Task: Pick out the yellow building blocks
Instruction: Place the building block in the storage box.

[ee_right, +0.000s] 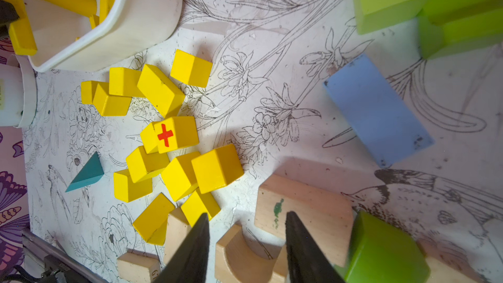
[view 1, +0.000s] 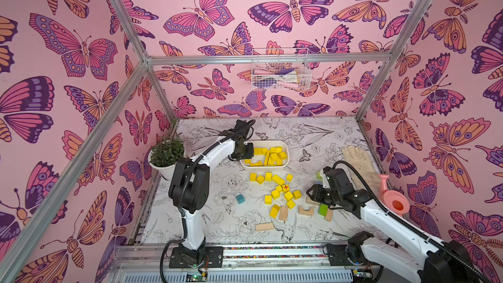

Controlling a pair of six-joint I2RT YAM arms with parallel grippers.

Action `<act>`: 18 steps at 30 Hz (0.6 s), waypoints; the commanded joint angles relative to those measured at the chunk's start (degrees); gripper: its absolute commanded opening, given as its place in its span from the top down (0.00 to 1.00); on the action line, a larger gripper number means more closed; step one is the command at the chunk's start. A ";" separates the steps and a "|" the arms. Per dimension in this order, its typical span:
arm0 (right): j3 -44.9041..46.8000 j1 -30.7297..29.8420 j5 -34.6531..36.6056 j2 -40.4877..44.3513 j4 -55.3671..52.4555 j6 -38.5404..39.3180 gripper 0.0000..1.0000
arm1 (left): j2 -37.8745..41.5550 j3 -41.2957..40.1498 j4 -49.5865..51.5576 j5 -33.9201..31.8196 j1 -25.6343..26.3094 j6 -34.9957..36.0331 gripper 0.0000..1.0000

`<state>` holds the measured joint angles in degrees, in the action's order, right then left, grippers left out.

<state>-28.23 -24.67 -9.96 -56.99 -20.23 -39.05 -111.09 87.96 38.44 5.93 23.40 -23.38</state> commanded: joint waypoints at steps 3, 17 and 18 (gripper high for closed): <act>0.67 0.67 -0.91 -0.13 0.66 -0.40 0.53 | -1.56 1.95 2.27 -0.94 0.16 0.72 0.70; 1.06 1.16 -1.25 0.36 0.81 -0.42 0.53 | -1.84 2.72 3.07 -1.19 0.07 0.70 0.59; 1.07 1.24 -1.29 0.40 0.89 -0.42 0.53 | -1.72 2.78 3.22 -1.19 0.07 0.70 0.59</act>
<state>-27.68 -23.97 -10.66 -56.99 -19.42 -39.05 -111.68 89.34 39.53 5.91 23.40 -23.16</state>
